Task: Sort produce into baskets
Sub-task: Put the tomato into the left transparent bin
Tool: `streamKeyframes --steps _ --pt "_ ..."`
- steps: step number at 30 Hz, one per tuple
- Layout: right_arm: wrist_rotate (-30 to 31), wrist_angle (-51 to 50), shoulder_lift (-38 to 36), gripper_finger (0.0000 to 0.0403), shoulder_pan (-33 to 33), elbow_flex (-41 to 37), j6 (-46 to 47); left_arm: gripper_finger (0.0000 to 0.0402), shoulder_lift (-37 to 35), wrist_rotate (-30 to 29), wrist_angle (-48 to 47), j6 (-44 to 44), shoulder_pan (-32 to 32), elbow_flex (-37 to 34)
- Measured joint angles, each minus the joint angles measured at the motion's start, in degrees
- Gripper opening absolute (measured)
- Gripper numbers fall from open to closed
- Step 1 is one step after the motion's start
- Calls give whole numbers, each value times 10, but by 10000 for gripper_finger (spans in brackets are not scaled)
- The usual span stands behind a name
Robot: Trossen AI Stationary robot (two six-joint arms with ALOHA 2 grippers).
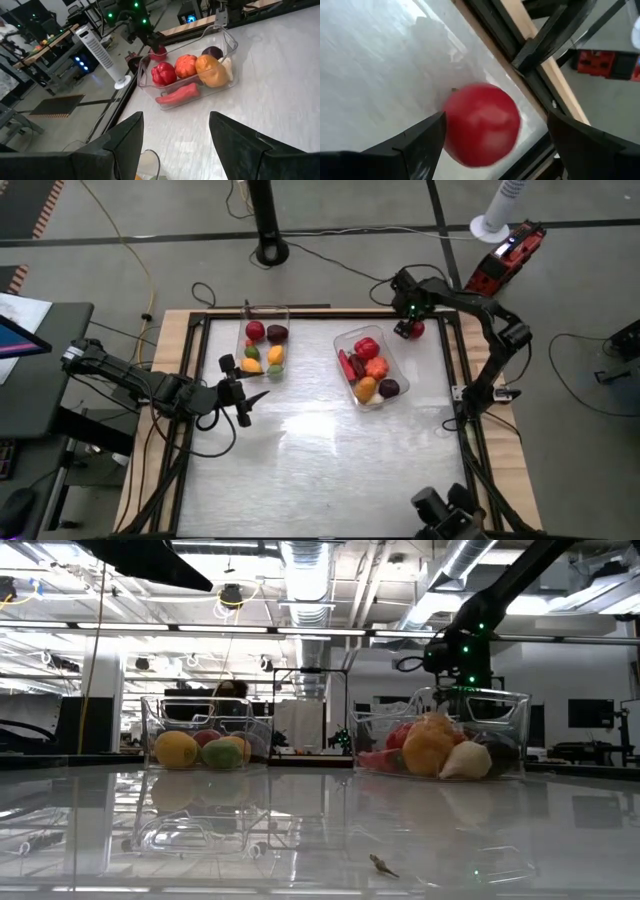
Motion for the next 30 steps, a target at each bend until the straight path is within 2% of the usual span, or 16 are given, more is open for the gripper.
streamKeyframes --steps 6,9,20,26,30 --pt "-8 -12 44 369 -10 0 6 214 0 0 0 0 0 0" --pt "6 -35 56 364 -8 0 21 215 0 0 0 0 0 0" --pt "6 -74 52 309 9 2 43 215 0 -1 -4 -2 0 10" --pt "-75 -133 -8 309 68 26 51 215 0 0 -14 -23 0 34" --pt "-183 -121 -98 310 102 29 51 214 0 8 -14 -52 0 37"
